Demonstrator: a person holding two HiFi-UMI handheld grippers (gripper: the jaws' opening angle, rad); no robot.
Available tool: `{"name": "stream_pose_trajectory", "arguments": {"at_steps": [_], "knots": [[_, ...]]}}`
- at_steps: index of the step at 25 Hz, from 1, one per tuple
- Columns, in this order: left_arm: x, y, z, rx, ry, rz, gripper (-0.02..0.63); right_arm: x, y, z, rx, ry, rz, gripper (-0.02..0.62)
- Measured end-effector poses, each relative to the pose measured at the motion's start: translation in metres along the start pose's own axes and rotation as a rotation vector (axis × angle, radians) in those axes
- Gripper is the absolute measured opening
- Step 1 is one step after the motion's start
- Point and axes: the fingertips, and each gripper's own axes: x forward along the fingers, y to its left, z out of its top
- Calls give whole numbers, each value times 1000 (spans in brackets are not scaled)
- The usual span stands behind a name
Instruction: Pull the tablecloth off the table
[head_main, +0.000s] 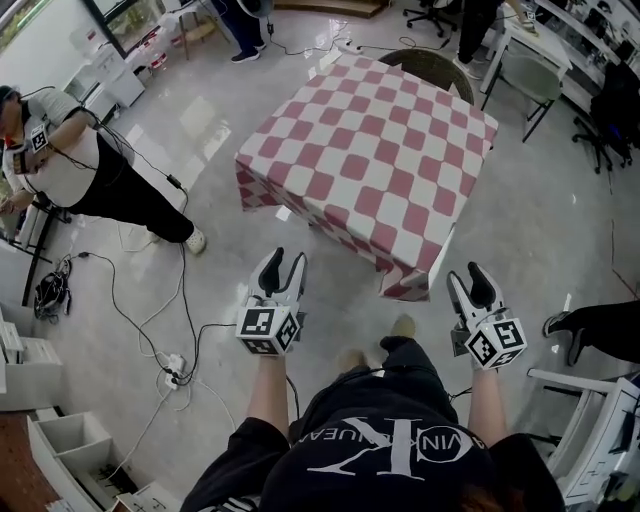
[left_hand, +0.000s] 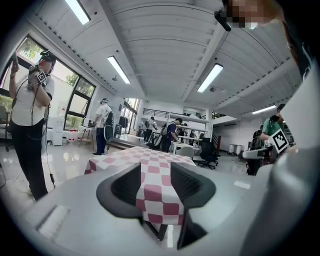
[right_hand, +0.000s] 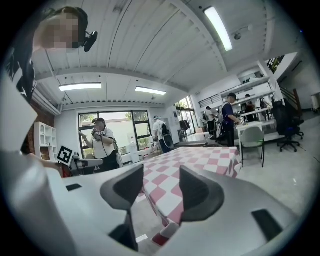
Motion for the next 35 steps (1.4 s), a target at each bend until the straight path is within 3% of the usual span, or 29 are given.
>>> {"name": "stream_pose_trajectory", "arguments": {"at_steps": [7, 15, 22, 27, 31, 35], "knots": [[52, 5, 4, 13, 0, 29, 195, 61, -50, 1, 12, 12, 67, 210], [124, 31, 27, -5, -20, 146, 198, 165, -99, 15, -10, 88, 198, 241], [178, 37, -3, -51, 45, 217, 213, 230, -152, -9, -42, 233, 280, 275], [210, 41, -20, -93, 94, 258, 229, 268, -210, -25, -82, 329, 265, 295], [225, 43, -27, -139, 109, 304, 236, 300, -270, -22, -56, 355, 207, 299], [239, 37, -34, -127, 143, 321, 249, 334, -322, -23, -78, 390, 120, 324]]}}
